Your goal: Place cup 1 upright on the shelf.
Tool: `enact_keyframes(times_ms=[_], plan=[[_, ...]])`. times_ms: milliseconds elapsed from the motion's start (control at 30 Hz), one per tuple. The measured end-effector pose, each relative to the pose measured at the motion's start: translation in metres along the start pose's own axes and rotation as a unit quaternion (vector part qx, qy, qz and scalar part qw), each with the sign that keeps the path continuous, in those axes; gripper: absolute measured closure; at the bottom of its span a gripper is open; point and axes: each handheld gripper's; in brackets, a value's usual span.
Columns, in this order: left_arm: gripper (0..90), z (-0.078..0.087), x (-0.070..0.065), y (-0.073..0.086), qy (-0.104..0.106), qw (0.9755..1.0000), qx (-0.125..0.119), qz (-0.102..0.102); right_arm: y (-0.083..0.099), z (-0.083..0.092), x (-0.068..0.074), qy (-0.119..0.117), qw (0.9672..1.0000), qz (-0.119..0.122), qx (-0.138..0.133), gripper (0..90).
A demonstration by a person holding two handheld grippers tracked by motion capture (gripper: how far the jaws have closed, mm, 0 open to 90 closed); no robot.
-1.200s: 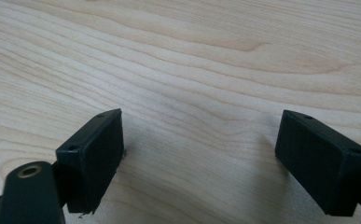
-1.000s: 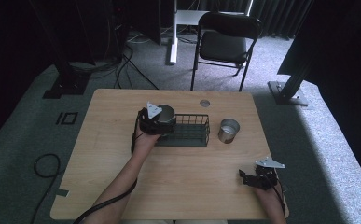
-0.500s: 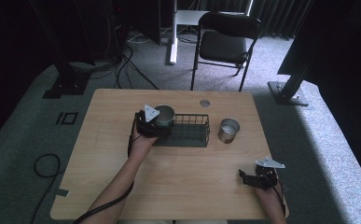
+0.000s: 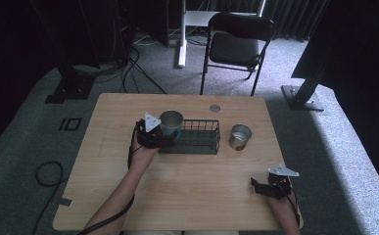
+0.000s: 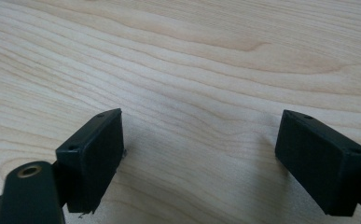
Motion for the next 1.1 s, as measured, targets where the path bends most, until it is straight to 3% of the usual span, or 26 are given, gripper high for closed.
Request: enact_keyframes(times_ms=[300, 633, 933, 1033, 1100], plan=[[0.4, 0.014, -0.001, 0.01, 0.009, 0.9999, -0.005, 0.005, 0.0, 0.0, 0.0, 0.0, 1.0, 0.0, 0.0, 14.9], [0.4, 0.027, 0.002, 0.021, 0.003, 1.0, -0.003, 0.005, 0.0, 0.0, 0.0, 0.0, 1.0, 0.0, 0.0, 14.9], [0.4, 0.04, 0.004, 0.028, -0.002, 1.0, -0.009, 0.0, 0.0, 0.0, 0.0, 0.0, 1.0, 0.0, 0.0, 14.9], [0.4, 0.043, 0.005, 0.031, 0.002, 1.0, 0.0, -0.006, 0.0, 0.0, 0.0, 0.0, 1.0, 0.0, 0.0, 14.9], [0.4, 0.046, 0.005, 0.035, -0.01, 0.9999, 0.001, -0.013, 0.0, 0.0, 0.0, 0.0, 1.0, 0.0, 0.0, 14.9]])
Point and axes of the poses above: each handheld gripper's, and its own axes: z roughly backward along the jaws, y roughly out of its underside, x roughly to its left, and after that the axes turned 13 degrees about y, right-handed
